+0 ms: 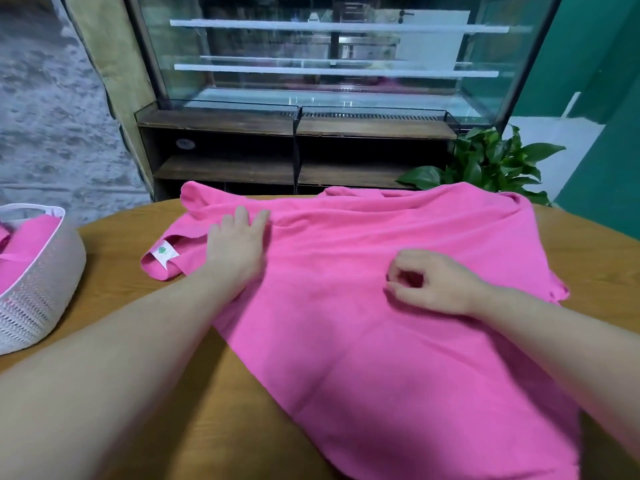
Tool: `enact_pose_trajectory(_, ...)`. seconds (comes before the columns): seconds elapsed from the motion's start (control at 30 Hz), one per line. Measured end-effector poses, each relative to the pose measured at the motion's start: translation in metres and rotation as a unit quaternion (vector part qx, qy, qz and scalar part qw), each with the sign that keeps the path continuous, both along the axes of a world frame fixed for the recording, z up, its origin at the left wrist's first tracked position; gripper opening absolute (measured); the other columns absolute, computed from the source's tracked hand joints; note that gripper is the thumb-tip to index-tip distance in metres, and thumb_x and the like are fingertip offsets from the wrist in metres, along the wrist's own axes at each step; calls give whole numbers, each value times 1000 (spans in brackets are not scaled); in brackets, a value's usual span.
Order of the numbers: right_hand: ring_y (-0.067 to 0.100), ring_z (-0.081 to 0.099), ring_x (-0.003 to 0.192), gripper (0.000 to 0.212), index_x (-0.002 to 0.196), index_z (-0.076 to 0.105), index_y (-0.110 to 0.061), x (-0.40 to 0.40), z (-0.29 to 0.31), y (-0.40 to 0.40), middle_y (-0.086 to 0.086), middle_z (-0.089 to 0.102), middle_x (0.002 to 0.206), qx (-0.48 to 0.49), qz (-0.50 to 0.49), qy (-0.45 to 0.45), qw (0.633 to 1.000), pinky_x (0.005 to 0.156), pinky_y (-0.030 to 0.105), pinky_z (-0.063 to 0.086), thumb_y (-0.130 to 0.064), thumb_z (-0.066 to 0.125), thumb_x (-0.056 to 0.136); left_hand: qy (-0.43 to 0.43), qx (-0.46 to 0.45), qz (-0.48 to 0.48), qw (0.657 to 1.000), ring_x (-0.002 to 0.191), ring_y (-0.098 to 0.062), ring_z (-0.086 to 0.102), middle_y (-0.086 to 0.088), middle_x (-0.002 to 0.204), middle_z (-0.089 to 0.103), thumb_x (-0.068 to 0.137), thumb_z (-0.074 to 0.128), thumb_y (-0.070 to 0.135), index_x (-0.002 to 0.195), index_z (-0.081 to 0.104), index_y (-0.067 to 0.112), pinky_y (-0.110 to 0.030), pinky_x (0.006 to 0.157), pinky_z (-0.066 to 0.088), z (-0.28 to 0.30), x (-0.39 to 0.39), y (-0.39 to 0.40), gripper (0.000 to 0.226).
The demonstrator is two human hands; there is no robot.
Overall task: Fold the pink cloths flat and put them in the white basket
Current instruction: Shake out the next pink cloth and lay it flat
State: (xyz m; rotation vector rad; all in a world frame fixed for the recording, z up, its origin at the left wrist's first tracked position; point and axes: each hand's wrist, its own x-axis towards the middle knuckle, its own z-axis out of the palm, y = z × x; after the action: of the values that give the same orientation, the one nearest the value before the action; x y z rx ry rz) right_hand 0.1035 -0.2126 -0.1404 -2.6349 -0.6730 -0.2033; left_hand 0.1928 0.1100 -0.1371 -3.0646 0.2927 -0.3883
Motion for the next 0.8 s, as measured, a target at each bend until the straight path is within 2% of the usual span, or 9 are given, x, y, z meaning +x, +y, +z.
enact_pose_trajectory(0.1, 3, 59, 92, 20, 100, 72, -30, -14, 2, -10, -17, 64, 97, -8, 16, 97, 995, 86, 23, 47, -40, 61, 87, 60, -150, -60, 985, 99, -34, 61, -8, 116, 57, 92, 51, 27, 117, 49, 20, -41, 80, 51, 8, -34, -40, 26)
enact_pose_trajectory(0.17, -4, 54, 108, 35, 122, 69, -30, -20, 7, -13, -18, 62, 117, -13, 22, 132, 991, 100, 11, 36, -34, 53, 91, 94, -163, -95, 978, 94, -31, 64, -4, 103, 66, 93, 50, 35, 101, 50, 23, -37, 76, 49, 12, -64, -69, 14)
enact_pose_trajectory(0.23, -6, 47, 119, 42, 134, 60, -28, -25, 11, -12, -20, 55, 129, 4, 13, 199, 980, 102, 2, 26, -22, 50, 93, 125, -168, -135, 968, 89, -29, 61, -2, 94, 66, 95, 49, 44, 93, 47, 23, -34, 69, 42, 12, -95, -97, 21)
enact_pose_trajectory(0.3, -8, 49, 119, 50, 130, 58, -28, -31, 12, -10, -19, 56, 129, 79, -8, 239, 968, 99, 1, 29, -2, 50, 88, 142, -185, -181, 955, 88, -26, 58, 2, 89, 61, 93, 50, 53, 89, 47, 23, -34, 69, 39, 8, -125, -120, 30)
enact_pose_trajectory(0.43, -12, 61, 93, 54, 100, 65, -20, -50, 17, -13, 2, 70, 105, 210, -84, 160, 961, 89, 6, 41, 20, 36, 79, 124, -107, -233, 959, 107, -24, 51, 2, 114, 54, 84, 38, 73, 108, 51, 28, -44, 90, 41, -10, -169, -150, 53)
enact_pose_trajectory(0.5, -12, 60, 86, 50, 89, 66, -21, -59, 21, -21, -4, 70, 93, 205, -110, 119, 965, 84, 10, 41, 18, 36, 80, 125, -49, -230, 964, 122, -24, 45, 3, 133, 47, 75, 20, 78, 131, 44, 33, -48, 99, 35, -21, -179, -156, 75)
enact_pose_trajectory(0.57, 2, 57, 87, 42, 84, 68, -22, -69, 21, -33, -13, 65, 88, 162, -138, 66, 975, 82, 19, 38, 9, 39, 78, 119, -7, -237, 964, 133, -23, 38, 4, 146, 41, 72, 5, 75, 144, 37, 39, -50, 105, 31, -28, -181, -155, 87)
enact_pose_trajectory(0.7, 23, 51, 89, 31, 82, 62, -18, -97, 18, -60, -7, 59, 83, 79, -185, -66, 977, 81, 35, 40, 1, 42, 67, 121, 7, -235, 964, 141, -21, 36, 9, 154, 40, 83, -4, 66, 142, 46, 42, -45, 109, 33, -23, -176, -149, 81)
enact_pose_trajectory(0.8, 23, 51, 87, 34, 82, 57, -19, -116, 14, -78, -3, 61, 84, 71, -194, -93, 974, 82, 41, 43, 11, 48, 66, 197, -87, -234, 948, 142, -16, 36, 7, 154, 42, 105, 25, 48, 138, 56, 30, -36, 115, 29, -12, -169, -141, 48)
